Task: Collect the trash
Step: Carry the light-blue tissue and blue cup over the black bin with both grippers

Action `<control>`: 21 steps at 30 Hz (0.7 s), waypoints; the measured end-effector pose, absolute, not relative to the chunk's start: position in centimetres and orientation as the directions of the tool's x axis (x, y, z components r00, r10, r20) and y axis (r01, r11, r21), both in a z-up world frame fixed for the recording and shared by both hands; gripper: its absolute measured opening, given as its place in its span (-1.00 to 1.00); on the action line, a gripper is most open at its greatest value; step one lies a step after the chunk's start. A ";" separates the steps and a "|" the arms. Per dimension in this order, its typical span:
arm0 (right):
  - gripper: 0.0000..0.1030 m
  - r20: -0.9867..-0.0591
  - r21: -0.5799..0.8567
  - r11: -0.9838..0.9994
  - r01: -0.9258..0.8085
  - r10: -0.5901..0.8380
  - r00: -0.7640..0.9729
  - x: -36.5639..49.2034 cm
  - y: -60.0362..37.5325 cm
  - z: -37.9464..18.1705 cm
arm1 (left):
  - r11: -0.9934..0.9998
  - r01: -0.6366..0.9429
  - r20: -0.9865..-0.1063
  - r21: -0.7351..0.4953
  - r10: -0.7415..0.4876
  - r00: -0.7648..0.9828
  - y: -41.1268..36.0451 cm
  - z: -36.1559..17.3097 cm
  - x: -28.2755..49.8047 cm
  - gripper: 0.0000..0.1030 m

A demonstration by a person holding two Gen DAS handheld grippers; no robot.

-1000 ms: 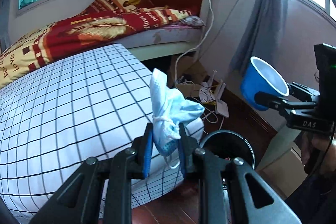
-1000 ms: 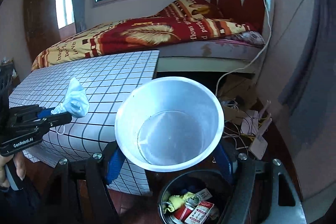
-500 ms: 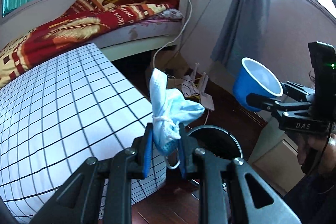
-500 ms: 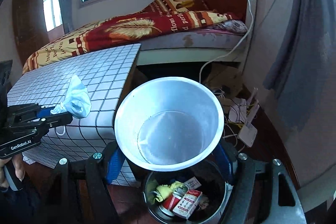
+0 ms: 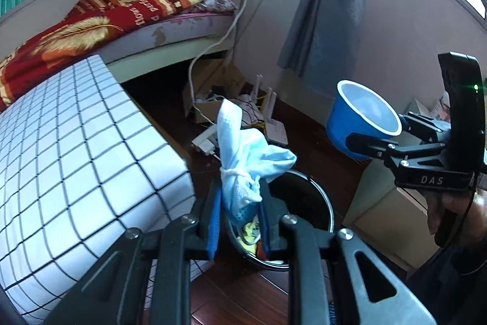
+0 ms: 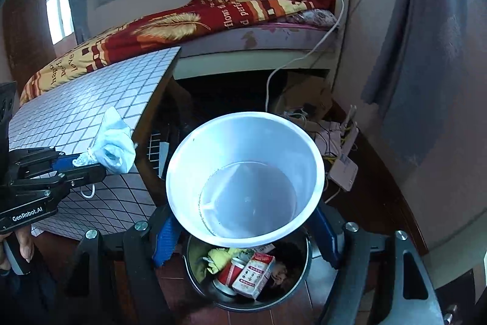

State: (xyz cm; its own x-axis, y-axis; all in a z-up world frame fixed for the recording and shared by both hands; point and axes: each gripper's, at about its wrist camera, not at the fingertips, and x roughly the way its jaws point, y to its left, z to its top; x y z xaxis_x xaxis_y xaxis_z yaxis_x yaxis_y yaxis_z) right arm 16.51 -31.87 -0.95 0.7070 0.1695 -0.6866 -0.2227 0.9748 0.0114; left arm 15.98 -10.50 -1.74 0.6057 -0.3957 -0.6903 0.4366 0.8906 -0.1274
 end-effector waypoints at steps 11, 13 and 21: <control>0.48 -0.726 -0.006 0.980 -0.199 0.133 0.675 15.5 -34.0 -3.4 | 0.859 0.493 -0.736 -0.142 -0.424 0.528 -13.6 -4.6 15.9 -0.56; 0.48 -0.734 -0.013 0.980 -0.198 0.125 0.668 15.3 -34.3 -3.9 | 0.855 0.499 -0.742 -0.143 -0.426 0.517 -14.0 -5.1 16.0 -0.56; 0.48 -0.779 -0.022 0.978 -0.205 0.112 0.617 15.0 -35.4 -7.3 | 0.835 0.525 -0.784 -0.162 -0.432 0.445 -15.8 -7.9 16.4 -0.56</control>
State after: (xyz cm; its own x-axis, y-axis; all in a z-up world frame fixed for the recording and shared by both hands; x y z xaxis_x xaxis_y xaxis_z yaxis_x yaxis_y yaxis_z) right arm 15.00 -35.38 -7.27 0.6168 0.1116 -0.7791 -0.2051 0.9785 -0.0222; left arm 16.40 -15.78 -7.89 0.4455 -0.4322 -0.7841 0.5252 0.8354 -0.1620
